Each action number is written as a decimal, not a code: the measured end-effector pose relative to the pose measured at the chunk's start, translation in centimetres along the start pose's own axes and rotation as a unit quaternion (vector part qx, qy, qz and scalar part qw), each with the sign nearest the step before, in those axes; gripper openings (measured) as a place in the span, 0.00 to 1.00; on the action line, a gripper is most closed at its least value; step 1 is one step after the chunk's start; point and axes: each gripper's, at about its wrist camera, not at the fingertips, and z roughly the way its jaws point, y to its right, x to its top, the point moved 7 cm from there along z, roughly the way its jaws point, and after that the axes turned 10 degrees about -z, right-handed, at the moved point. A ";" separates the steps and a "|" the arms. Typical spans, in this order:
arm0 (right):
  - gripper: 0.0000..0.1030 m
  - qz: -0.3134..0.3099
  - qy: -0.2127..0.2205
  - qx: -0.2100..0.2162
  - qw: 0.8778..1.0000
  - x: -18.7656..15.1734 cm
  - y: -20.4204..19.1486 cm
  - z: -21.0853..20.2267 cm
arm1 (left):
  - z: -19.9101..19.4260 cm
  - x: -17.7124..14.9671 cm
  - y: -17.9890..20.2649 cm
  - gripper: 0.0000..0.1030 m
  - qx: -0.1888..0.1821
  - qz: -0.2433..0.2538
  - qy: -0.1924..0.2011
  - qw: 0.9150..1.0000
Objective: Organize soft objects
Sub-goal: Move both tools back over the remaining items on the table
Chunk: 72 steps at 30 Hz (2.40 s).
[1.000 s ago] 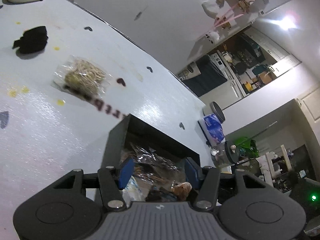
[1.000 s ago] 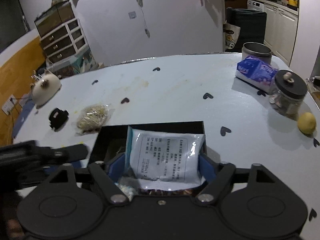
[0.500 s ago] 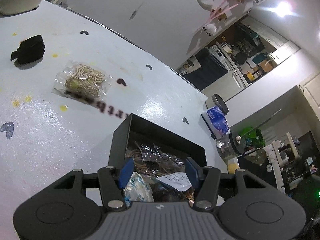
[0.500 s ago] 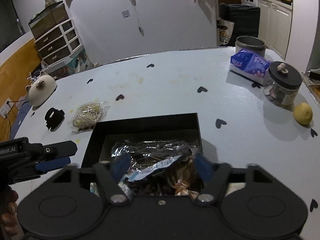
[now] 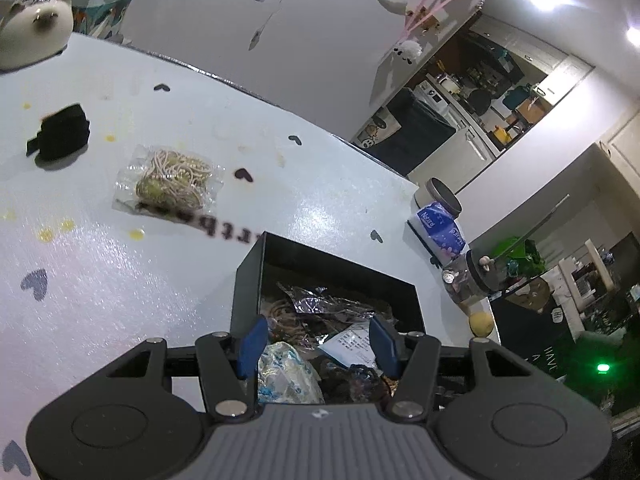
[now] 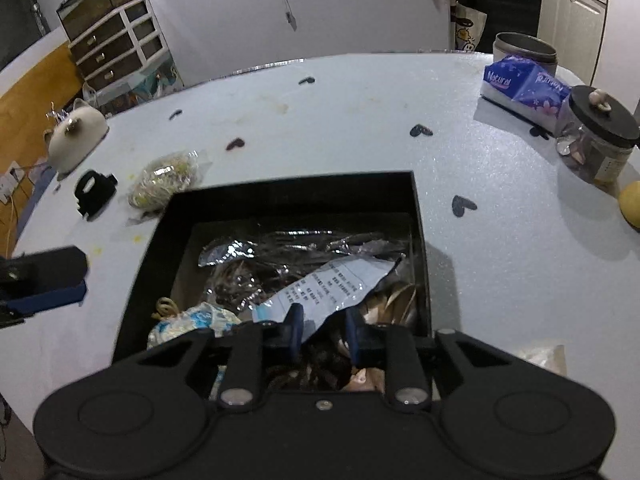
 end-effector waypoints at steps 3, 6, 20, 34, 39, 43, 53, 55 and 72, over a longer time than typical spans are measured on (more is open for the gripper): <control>0.49 -0.001 0.030 0.004 1.000 0.5 -0.1 -1.9 | -0.2 -0.1 0.1 0.55 0.005 0.007 0.002 1.000; 0.54 -0.001 0.058 0.009 0.998 0.9 -0.2 -4.0 | -0.4 -0.1 0.3 0.56 0.011 0.016 0.005 1.000; 0.80 -0.007 0.162 -0.005 0.987 0.7 0.5 -10.2 | -2.4 -0.5 1.1 0.79 0.056 0.096 0.044 0.993; 1.00 -0.013 0.185 -0.055 0.981 -0.9 1.2 -11.2 | -3.6 -1.5 0.3 1.00 0.078 0.153 0.092 0.981; 1.00 -0.027 0.195 -0.071 0.978 -1.3 0.7 -11.2 | -3.9 -1.6 0.2 1.00 0.080 0.162 0.104 0.978; 1.00 -0.029 0.202 -0.070 0.977 -1.3 0.3 -11.4 | -4.1 -1.5 -0.1 1.00 0.084 0.165 0.108 0.977; 1.00 -0.031 0.204 -0.078 0.975 -0.8 -1.4 -11.2 | -5.1 0.1 -2.2 1.00 0.090 0.167 0.111 0.975; 1.00 -0.031 0.205 -0.080 0.975 -0.6 -2.1 -11.1 | -5.3 0.7 -2.8 1.00 0.089 0.169 0.110 0.975; 1.00 -0.012 0.198 -0.094 0.976 2.5 -9.8 -8.3 | -7.9 7.8 -9.7 1.00 0.092 0.177 0.109 0.974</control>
